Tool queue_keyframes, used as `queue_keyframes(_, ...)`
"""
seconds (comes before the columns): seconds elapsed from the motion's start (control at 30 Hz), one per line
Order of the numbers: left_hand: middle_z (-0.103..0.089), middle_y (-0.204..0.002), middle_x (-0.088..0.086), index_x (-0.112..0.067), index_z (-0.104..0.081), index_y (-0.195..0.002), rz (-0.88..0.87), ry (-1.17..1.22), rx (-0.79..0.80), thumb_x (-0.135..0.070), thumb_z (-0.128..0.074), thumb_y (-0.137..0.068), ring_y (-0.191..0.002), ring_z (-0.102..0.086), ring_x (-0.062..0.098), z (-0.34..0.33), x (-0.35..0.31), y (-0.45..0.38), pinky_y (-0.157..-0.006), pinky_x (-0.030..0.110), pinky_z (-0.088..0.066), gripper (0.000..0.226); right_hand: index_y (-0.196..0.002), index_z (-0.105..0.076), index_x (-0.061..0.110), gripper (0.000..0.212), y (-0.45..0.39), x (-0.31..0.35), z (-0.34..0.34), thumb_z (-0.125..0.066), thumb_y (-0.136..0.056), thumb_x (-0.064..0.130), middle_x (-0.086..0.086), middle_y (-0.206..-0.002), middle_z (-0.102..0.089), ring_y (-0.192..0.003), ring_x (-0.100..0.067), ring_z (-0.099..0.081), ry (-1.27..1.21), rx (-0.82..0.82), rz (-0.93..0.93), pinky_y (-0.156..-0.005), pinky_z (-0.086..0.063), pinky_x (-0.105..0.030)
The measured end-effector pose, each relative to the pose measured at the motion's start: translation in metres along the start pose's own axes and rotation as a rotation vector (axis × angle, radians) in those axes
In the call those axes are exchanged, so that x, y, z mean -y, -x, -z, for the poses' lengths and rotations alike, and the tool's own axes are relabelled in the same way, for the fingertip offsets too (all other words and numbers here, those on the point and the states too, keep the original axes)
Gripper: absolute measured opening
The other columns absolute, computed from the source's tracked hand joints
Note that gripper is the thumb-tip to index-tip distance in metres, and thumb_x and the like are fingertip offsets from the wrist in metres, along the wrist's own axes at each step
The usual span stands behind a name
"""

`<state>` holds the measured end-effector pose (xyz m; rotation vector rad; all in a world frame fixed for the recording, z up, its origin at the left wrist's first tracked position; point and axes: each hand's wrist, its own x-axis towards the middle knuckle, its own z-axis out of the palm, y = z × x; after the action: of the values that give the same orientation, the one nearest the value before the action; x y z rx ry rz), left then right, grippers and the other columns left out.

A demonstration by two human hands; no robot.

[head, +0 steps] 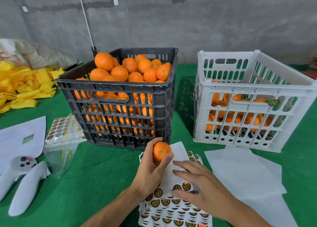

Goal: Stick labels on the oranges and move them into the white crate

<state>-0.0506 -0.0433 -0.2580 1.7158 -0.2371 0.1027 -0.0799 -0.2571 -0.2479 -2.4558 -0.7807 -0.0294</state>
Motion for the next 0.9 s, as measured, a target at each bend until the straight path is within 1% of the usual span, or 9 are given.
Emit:
queue_keyframes(0.03, -0.062, -0.119, -0.005, -0.046, -0.044, -0.142, -0.005, -0.007, 0.001, -0.065, -0.070, -0.089, -0.102, -0.070, 0.016, 0.000, 0.000, 0.000, -0.088, 0.030, -0.057, 0.061, -0.144, -0.054, 0.043, 0.072, 0.000, -0.001, 0.000, -0.045, -0.086, 0.085, 0.040, -0.155, -0.026, -0.144, 0.014, -0.015, 0.000, 0.020, -0.013, -0.120, -0.017, -0.022)
queue_keyframes(0.1, -0.062, -0.116, -0.011, -0.044, -0.044, -0.142, -0.008, -0.010, -0.002, -0.064, -0.070, -0.090, -0.102, -0.070, 0.016, 0.000, 0.001, 0.000, -0.087, 0.029, -0.057, 0.061, -0.140, -0.058, 0.046, 0.066, -0.002, -0.001, 0.001, -0.046, -0.087, 0.083, 0.039, -0.154, -0.030, -0.143, 0.013, -0.017, 0.030, 0.026, 0.000, -0.121, -0.016, -0.023)
queue_keyframes(0.2, -0.061, -0.112, -0.017, -0.043, -0.045, -0.143, -0.013, -0.001, -0.015, -0.064, -0.070, -0.090, -0.101, -0.070, 0.018, 0.000, 0.003, 0.000, -0.087, 0.032, -0.059, 0.063, -0.129, -0.067, 0.044, 0.053, -0.004, 0.001, 0.002, -0.050, -0.090, 0.076, 0.033, -0.144, -0.046, -0.135, 0.007, -0.033, 0.064, -0.025, 0.048, -0.116, -0.025, -0.025)
queue_keyframes(0.33, -0.062, -0.113, -0.009, -0.040, -0.045, -0.145, -0.011, 0.013, -0.031, -0.062, -0.072, -0.090, -0.100, -0.071, 0.025, 0.000, 0.007, 0.000, -0.093, 0.045, -0.061, 0.065, -0.119, -0.073, 0.036, 0.036, -0.003, 0.004, -0.001, -0.058, -0.096, 0.060, 0.027, -0.128, -0.059, -0.123, 0.000, -0.049, 0.105, -0.119, 0.132, -0.106, -0.038, -0.030)
queue_keyframes(0.47, -0.061, -0.113, -0.016, -0.044, -0.043, -0.144, -0.023, -0.041, -0.014, -0.067, -0.069, -0.089, -0.102, -0.071, 0.019, -0.001, 0.008, 0.000, -0.092, 0.039, -0.061, 0.065, -0.119, -0.075, 0.030, 0.030, -0.001, 0.006, 0.001, -0.066, -0.097, 0.048, 0.021, -0.114, -0.063, -0.113, -0.005, -0.055, 0.067, -0.128, 0.185, -0.096, -0.044, -0.032)
queue_keyframes(0.57, -0.061, -0.113, -0.017, -0.045, -0.043, -0.143, -0.033, -0.055, -0.014, -0.069, -0.068, -0.089, -0.102, -0.070, 0.015, -0.001, 0.008, -0.001, -0.090, 0.034, -0.060, 0.064, -0.115, -0.076, 0.032, 0.029, 0.000, 0.004, 0.003, -0.070, -0.093, 0.050, 0.022, -0.110, -0.060, -0.113, -0.003, -0.054, -0.040, -0.096, 0.148, -0.097, -0.044, -0.032)
queue_keyframes(0.67, -0.061, -0.114, -0.015, -0.045, -0.043, -0.142, -0.029, -0.050, -0.021, -0.068, -0.068, -0.090, -0.100, -0.070, 0.014, 0.000, 0.008, -0.001, -0.087, 0.030, -0.059, 0.062, -0.112, -0.075, 0.038, 0.030, 0.001, 0.000, 0.004, -0.074, -0.088, 0.056, 0.024, -0.121, -0.057, -0.126, -0.008, -0.050, -0.174, -0.039, 0.082, -0.106, -0.040, -0.031)
queue_keyframes(0.77, -0.062, -0.113, -0.017, -0.046, -0.043, -0.143, -0.017, -0.028, -0.018, -0.066, -0.067, -0.091, -0.102, -0.071, 0.017, 0.001, 0.008, -0.003, -0.087, 0.029, -0.059, 0.060, -0.120, -0.069, 0.048, 0.041, 0.002, -0.005, 0.005, -0.072, -0.083, 0.067, 0.033, -0.146, -0.042, -0.145, 0.002, -0.029, -0.226, 0.054, 0.012, -0.116, -0.023, -0.026)
queue_keyframes(0.9, -0.061, -0.112, -0.024, -0.046, -0.043, -0.143, -0.014, -0.037, -0.018, -0.066, -0.067, -0.092, -0.103, -0.072, 0.015, 0.001, 0.009, -0.004, -0.088, 0.028, -0.059, 0.059, -0.125, -0.067, 0.050, 0.044, 0.000, -0.007, 0.004, -0.070, -0.084, 0.065, 0.040, -0.148, -0.037, -0.142, 0.011, -0.026, -0.197, 0.078, -0.015, -0.115, -0.017, -0.019)
